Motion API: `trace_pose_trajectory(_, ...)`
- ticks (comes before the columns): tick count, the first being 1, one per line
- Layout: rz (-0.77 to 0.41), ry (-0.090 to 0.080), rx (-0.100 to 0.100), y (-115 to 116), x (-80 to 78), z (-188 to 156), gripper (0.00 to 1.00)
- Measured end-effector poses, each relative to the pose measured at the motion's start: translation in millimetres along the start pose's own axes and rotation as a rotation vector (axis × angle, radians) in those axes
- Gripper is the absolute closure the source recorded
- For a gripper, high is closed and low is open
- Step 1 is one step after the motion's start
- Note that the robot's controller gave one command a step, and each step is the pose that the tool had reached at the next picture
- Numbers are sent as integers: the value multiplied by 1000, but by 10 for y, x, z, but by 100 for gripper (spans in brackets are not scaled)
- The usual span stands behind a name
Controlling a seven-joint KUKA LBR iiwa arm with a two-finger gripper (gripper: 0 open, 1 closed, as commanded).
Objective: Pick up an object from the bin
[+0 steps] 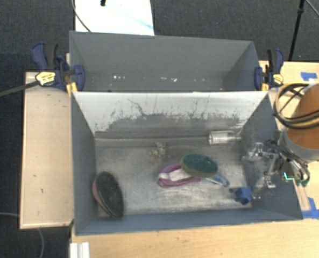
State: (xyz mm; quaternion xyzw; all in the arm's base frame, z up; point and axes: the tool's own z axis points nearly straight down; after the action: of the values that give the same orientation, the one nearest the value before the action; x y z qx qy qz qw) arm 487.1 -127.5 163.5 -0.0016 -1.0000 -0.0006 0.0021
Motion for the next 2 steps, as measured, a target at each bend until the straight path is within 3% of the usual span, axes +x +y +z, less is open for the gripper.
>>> trace_pose_trajectory(1,74,-12,1,92,-1,934,0)
trace_pose_trajectory(2,205,-10,3,-257,89,624,0)
